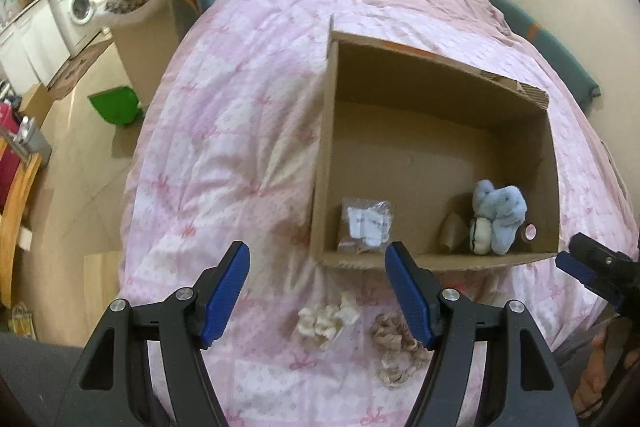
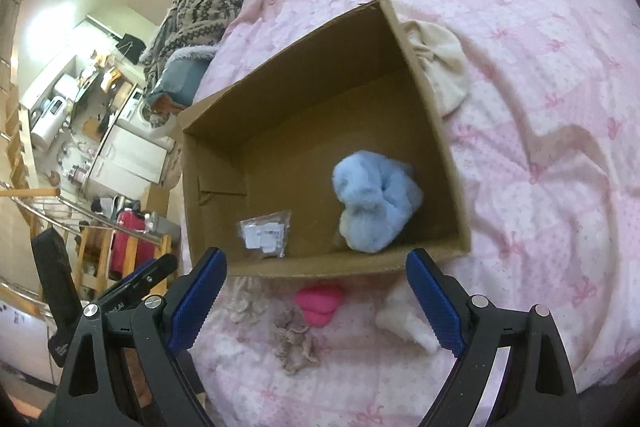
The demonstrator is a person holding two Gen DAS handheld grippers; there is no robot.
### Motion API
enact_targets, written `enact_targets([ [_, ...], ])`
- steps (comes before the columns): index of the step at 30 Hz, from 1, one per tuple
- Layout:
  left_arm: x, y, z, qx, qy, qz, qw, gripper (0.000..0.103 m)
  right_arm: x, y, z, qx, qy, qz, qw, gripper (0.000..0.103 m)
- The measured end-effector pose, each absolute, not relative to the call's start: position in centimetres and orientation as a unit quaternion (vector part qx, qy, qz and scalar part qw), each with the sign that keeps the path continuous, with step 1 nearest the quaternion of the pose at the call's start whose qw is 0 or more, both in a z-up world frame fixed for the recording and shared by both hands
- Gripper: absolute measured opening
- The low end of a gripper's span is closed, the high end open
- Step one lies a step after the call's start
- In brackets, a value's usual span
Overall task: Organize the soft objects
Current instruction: 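Grasp the cream lace scrunchie with the left gripper while the right gripper grasps the white cloth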
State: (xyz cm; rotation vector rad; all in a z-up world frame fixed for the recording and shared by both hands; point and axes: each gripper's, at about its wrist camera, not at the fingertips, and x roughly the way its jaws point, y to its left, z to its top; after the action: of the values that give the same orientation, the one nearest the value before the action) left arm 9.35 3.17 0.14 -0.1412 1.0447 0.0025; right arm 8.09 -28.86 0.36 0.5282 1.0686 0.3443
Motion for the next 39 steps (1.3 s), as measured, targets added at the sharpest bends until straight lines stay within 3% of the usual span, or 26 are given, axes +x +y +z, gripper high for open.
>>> enact_targets([
  [8,8.6,4.3,-2.2,-0.083,0.536,0.008,0.840,0.068,6.5,-29.8,-0.4,0.248,0.513,0.149,0.808,0.097],
  [19,9.5,3.5,-7.6,-0.113,0.622,-0.002,0.775,0.067,6.9,-28.3,-4.3,0.187,0.595,0.080,0.778,0.097],
  [24,9.8,1.8,-8.7,-0.079,0.629,-0.006,0.774,0.066,7.5,-28.5,-6.4,0.187,0.629,0.060,0.752,0.097],
  [27,10.0,0.9,-9.1,-0.066,0.632,-0.013,0.772,0.063,7.8,-28.2,-7.5,0.179,0.647,0.055,0.739,0.097],
  [30,10.1,0.4,-9.7,-0.055,0.640,-0.013,0.767,0.048,8.2,-27.3,-7.9,0.164,0.653,0.060,0.737,0.097],
  [31,10.2,0.3,-9.9,-0.053,0.642,-0.013,0.765,0.038,8.3,-27.0,-8.0,0.155,0.653,0.061,0.739,0.097],
  [32,10.3,0.2,-10.0,-0.049,0.643,-0.010,0.764,0.030,8.3,-26.6,-8.0,0.147,0.654,0.061,0.740,0.094],
  [36,10.4,0.0,-10.3,-0.049,0.645,-0.011,0.762,0.020,8.5,-25.8,-8.5,0.122,0.659,0.063,0.740,0.082],
  [39,10.1,-0.2,-9.9,-0.049,0.642,-0.017,0.765,0.016,8.6,-25.0,-8.9,0.111,0.666,0.068,0.735,0.051],
])
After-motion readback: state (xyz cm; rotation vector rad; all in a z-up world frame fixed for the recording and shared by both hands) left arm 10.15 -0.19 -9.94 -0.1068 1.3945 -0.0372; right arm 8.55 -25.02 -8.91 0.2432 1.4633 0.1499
